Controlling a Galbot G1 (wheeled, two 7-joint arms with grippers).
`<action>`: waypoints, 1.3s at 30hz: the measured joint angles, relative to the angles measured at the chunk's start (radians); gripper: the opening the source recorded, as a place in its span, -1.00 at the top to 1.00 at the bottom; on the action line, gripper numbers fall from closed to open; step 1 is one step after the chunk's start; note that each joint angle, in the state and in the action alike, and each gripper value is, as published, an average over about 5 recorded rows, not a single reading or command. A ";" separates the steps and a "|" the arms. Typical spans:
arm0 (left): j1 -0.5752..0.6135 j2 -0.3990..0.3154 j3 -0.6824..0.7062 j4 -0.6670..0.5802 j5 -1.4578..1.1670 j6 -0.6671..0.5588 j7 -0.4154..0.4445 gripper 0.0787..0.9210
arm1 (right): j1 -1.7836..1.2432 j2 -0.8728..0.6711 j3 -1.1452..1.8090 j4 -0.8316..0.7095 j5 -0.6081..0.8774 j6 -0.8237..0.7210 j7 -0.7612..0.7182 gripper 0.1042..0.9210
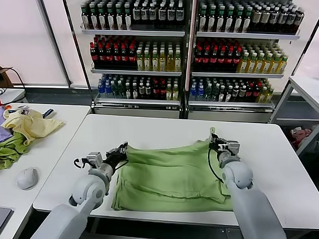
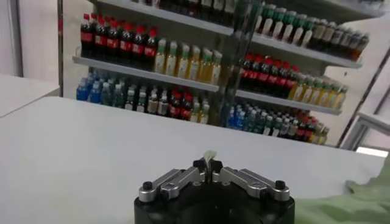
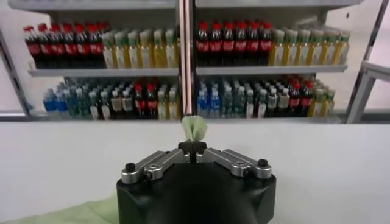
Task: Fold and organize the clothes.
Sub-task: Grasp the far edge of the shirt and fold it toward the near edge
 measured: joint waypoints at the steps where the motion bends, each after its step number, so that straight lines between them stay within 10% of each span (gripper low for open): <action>1: 0.015 0.004 -0.005 -0.019 -0.001 0.002 0.001 0.95 | -0.024 -0.004 0.013 0.026 0.001 -0.002 0.001 0.97; 20: 0.194 0.031 -0.023 -0.159 0.072 0.046 0.031 0.95 | -0.348 -0.008 0.161 0.288 -0.021 -0.057 0.043 0.92; 39: 0.335 -0.048 -0.067 -0.236 0.297 0.029 -0.023 -0.13 | -0.446 0.016 0.162 0.354 -0.115 -0.055 0.033 -0.34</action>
